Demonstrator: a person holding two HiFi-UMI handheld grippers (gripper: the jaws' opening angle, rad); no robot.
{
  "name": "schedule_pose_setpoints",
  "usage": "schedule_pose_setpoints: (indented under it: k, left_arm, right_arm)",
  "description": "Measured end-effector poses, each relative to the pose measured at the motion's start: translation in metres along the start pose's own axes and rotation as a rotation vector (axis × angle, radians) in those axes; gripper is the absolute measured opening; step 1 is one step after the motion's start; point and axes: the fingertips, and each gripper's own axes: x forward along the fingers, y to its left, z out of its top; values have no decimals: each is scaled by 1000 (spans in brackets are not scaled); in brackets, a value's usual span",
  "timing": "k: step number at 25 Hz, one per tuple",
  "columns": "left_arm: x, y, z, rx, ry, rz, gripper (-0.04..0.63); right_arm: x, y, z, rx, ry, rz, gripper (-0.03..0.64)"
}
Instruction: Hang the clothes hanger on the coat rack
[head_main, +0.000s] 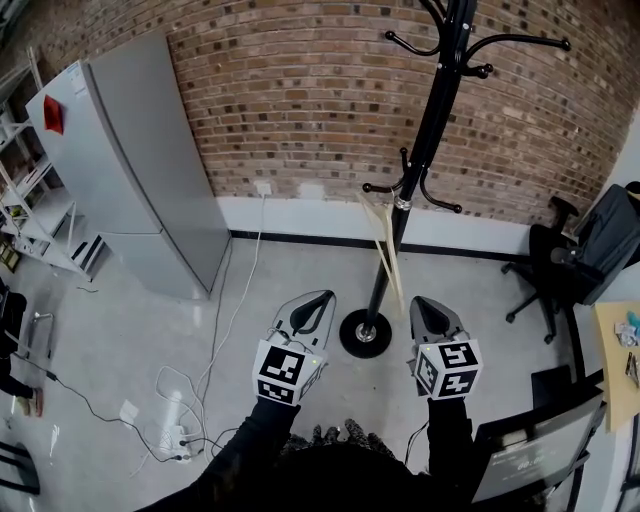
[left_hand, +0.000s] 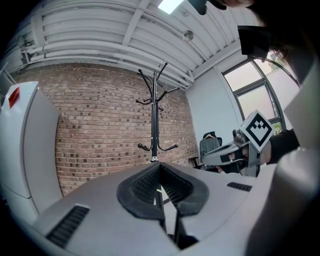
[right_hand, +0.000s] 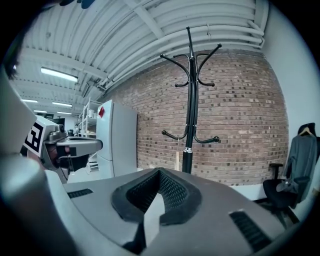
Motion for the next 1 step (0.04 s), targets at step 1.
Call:
schedule_pose_setpoints:
  k: [1]
  left_arm:
    - [-2,0,0,1,1,-3,8]
  right_arm:
    - [-1,1,-1,6,1,-3,8]
